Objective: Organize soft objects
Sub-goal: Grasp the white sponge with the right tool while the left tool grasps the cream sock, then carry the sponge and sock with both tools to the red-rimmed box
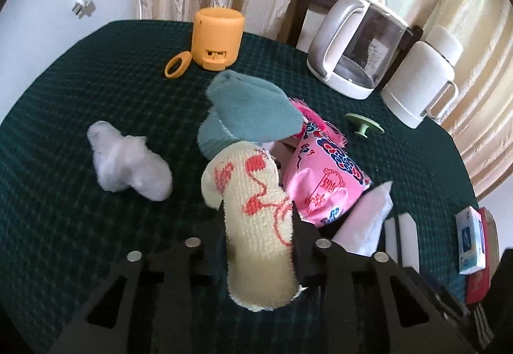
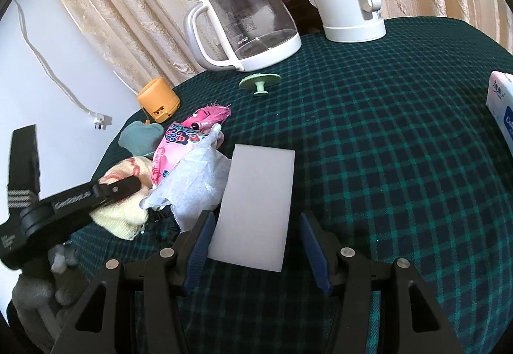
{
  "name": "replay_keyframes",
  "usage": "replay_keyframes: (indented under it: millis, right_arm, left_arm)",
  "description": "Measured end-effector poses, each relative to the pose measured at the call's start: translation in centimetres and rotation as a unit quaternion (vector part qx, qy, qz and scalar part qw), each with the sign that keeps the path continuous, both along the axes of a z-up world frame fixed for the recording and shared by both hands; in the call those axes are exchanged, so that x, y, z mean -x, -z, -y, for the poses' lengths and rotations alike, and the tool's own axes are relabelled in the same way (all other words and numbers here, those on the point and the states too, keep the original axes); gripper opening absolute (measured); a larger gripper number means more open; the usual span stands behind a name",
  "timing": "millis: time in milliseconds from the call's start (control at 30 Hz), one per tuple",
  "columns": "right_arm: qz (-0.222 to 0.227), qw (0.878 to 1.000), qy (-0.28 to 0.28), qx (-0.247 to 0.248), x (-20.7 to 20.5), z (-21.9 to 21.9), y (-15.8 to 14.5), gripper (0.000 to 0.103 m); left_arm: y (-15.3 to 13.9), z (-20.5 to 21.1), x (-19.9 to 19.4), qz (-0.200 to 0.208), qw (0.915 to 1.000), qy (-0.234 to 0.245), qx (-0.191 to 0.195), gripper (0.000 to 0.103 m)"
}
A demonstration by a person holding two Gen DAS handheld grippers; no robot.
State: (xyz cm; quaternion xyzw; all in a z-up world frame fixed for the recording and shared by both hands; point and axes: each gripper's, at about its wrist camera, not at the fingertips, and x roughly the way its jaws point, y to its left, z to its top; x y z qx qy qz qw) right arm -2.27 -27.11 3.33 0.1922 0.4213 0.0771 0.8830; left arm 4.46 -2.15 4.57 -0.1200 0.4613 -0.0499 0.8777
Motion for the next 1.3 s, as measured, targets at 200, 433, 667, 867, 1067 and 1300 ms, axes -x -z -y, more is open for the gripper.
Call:
replay_keyframes:
  millis: [200, 433, 667, 867, 1067, 1300]
  right_arm:
    - [0.000, 1.000, 0.000, 0.007, 0.0, -0.3, 0.0, 0.059]
    - [0.003, 1.000, 0.009, 0.022, 0.2, -0.3, -0.6, 0.059]
    - [0.022, 0.999, 0.037, 0.015, 1.9, 1.6, -2.0, 0.057]
    - [0.009, 0.999, 0.048, -0.010, 1.6, 2.5, -1.7, 0.065]
    - [0.000, 0.998, 0.003, 0.055, -0.9, -1.0, -1.4, 0.079]
    - [-0.025, 0.996, -0.017, 0.083, -2.0, -2.3, 0.2, 0.047]
  left_arm:
    - [-2.4, -0.3, 3.3, 0.055, 0.9984, 0.010, -0.012, 0.030]
    - [-5.6, 0.6, 6.2, 0.119, 0.9917, 0.041, -0.024, 0.030]
    - [-6.9, 2.0, 7.6, 0.135, 0.9875, 0.082, -0.008, 0.031]
    - [-7.5, 3.3, 8.2, 0.142, 0.9850, 0.098, -0.008, 0.031]
    - [-7.7, 3.0, 8.5, 0.147, 0.9856, 0.084, -0.005, 0.031]
    - [-7.8, 3.1, 9.0, 0.152, 0.9842, 0.090, -0.013, 0.031]
